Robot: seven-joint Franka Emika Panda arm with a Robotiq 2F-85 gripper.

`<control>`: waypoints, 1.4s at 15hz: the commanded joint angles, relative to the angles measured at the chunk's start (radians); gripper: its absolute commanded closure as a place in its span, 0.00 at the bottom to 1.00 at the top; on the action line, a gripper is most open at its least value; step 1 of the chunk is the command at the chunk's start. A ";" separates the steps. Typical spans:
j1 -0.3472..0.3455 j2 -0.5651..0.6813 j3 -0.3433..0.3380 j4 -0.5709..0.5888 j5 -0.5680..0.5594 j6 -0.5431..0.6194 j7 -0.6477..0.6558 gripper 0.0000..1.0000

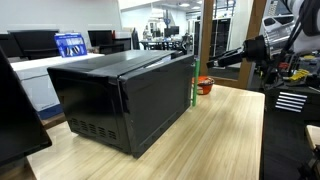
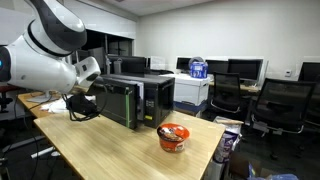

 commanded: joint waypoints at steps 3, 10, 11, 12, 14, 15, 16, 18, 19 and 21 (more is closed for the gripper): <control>-0.050 -0.022 0.041 0.005 0.043 -0.037 0.000 0.00; -0.205 -0.052 0.157 -0.022 0.083 -0.161 0.000 0.00; -0.222 -0.021 0.175 0.008 0.086 -0.159 0.000 0.00; -0.239 -0.019 0.191 0.007 0.091 -0.165 0.000 0.00; -0.269 -0.016 0.222 0.008 0.101 -0.179 0.000 0.00; -0.285 -0.018 0.241 0.004 0.108 -0.182 0.000 0.00; -0.293 -0.015 0.254 0.004 0.114 -0.181 0.000 0.00; -0.305 -0.010 0.274 0.005 0.141 -0.191 0.000 0.00; -0.314 -0.007 0.287 0.005 0.145 -0.192 0.000 0.00; -0.320 -0.002 0.303 0.006 0.161 -0.197 0.000 0.00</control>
